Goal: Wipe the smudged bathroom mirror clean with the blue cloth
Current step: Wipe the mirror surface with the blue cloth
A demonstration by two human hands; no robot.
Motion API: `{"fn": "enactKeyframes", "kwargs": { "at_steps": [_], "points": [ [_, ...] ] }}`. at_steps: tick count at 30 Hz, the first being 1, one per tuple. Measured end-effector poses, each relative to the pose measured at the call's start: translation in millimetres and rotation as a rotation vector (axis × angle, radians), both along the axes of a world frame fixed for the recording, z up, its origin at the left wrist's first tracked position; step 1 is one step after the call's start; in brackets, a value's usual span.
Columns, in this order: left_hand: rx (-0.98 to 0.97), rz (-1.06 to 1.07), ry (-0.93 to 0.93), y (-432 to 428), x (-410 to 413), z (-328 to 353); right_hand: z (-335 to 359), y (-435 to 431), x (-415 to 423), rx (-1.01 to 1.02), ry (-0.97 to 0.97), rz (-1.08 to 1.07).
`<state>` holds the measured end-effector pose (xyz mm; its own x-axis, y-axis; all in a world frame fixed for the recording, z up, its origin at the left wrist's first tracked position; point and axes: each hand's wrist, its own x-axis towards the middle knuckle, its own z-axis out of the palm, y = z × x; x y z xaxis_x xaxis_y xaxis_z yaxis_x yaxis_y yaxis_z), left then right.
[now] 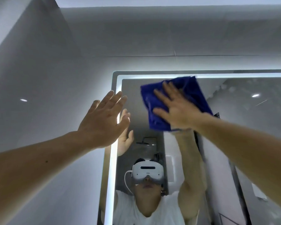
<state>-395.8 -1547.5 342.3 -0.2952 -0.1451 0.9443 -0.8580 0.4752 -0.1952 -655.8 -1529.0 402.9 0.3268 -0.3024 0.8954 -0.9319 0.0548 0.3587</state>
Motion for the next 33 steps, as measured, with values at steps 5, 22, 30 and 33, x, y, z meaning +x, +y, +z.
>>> {"fn": "enactKeyframes", "kwargs": {
  "at_steps": [5,22,30,33],
  "points": [
    [-0.001,0.006,-0.005,0,-2,2,75,-2,-10,0.001,-0.301,-0.107],
    [-0.085,-0.066,0.031,4,-42,5,-94,0,-15,0.023,0.078,-0.124],
    [-0.054,-0.034,0.008,14,-49,10,43,13,-51,-0.036,-0.192,-0.093],
    [-0.047,-0.021,0.002,14,-46,17,87,10,-51,0.007,-0.300,-0.119]
  ]
}}
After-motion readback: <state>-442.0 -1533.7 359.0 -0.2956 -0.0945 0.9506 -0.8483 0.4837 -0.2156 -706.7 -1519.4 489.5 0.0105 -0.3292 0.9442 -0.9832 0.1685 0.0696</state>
